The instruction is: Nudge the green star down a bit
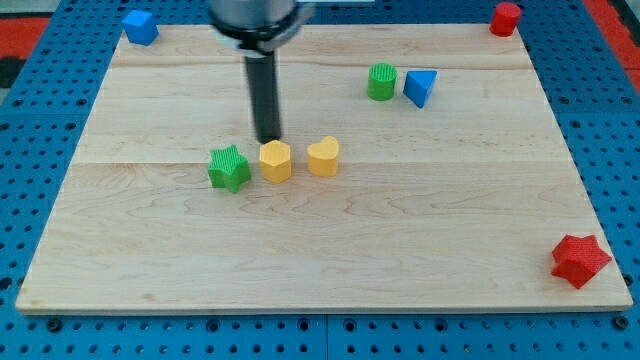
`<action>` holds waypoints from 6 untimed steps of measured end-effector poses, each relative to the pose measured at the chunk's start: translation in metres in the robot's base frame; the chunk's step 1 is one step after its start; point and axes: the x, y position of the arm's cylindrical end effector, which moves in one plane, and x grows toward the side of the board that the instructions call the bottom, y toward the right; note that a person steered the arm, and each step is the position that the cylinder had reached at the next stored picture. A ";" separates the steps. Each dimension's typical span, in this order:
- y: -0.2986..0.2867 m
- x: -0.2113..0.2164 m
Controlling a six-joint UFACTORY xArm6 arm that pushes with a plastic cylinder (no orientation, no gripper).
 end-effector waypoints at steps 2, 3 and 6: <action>-0.034 0.032; -0.034 0.036; -0.007 0.051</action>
